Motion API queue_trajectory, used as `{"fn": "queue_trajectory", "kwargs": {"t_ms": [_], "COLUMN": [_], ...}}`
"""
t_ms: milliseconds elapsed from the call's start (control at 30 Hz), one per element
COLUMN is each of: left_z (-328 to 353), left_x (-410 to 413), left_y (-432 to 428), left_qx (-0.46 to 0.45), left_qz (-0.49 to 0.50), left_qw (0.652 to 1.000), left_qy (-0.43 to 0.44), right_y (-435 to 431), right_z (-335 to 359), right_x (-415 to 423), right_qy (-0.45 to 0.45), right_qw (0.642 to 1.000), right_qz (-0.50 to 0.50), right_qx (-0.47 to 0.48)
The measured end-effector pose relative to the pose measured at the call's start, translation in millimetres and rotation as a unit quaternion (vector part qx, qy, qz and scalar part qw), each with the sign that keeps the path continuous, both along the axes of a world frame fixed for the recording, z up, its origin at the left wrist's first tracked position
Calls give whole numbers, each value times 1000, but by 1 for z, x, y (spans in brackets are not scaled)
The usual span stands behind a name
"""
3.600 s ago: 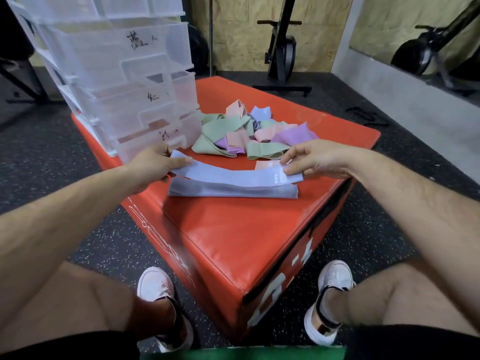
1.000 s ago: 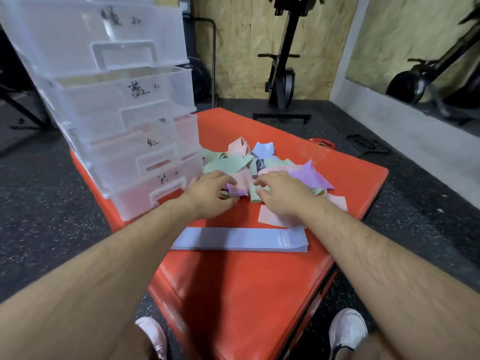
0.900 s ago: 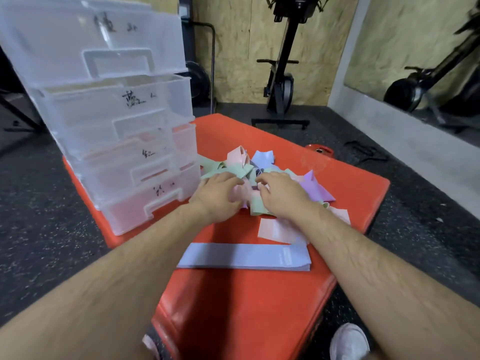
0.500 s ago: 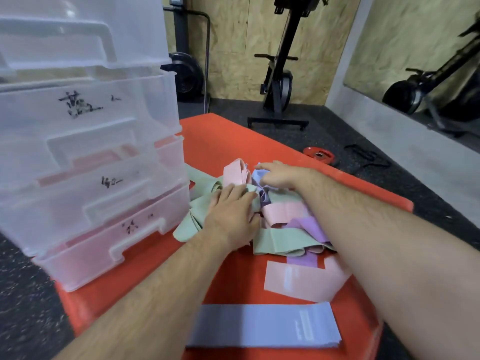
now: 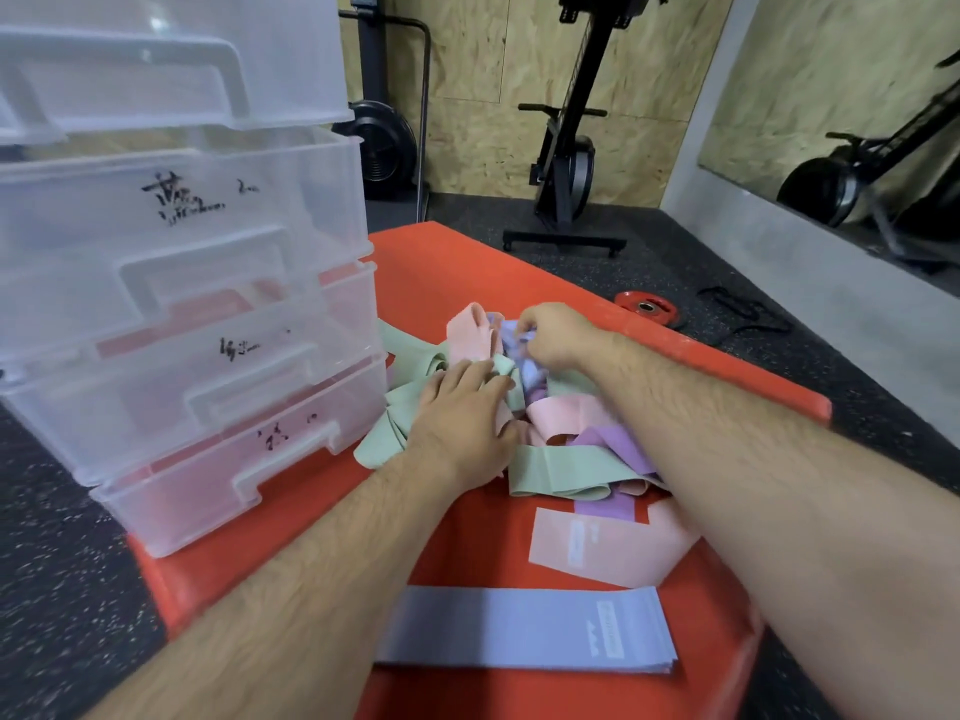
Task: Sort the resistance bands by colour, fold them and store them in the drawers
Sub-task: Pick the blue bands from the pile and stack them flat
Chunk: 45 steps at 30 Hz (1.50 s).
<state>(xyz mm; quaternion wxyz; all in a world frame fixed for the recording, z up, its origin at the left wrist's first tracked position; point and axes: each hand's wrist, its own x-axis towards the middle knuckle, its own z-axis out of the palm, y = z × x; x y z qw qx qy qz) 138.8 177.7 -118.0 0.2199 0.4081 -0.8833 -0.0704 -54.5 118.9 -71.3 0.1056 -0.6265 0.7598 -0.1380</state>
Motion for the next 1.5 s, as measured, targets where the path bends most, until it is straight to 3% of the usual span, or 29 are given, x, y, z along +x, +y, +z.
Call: {"fn": "queue_trajectory", "kwargs": {"t_ms": [167,400,567,700,833,1000,1133,1300,1500], "left_z": [13,34,38,49,58,46,43,45,94], "left_x": [-1,-3,4,9,13,16,15,7,4], "left_y": [2,14,21,27,33,36,37,38,46], "left_qx": [-19,-22,9,-13,-30,-39,2,8,-81], "left_qz": [3,25,45,62,59,21,-16,-45,-127], "left_qw": [999,995,995,989,977,985,991,985,956], "left_qy": [38,91,83,136,204,165,130,165,251], "right_y": [16,53,73,87,104,133,147,153,172], "right_z": [66,127,166,182,141,48,14,45,93], "right_x": [-10,-2,1,8,20,25,27,27,43], "right_qy": [-50,-85,-125,-93,-25,-112,-111,-174,-166], "right_qw": [986,958,930,942,980,987,980,940,951], "right_qz": [-9,-2,-19,-5,-11,-41,-34,-25,97], "right_qx": [-162,-275,-346,-321,-196,-111,-162,-291,-241]}}
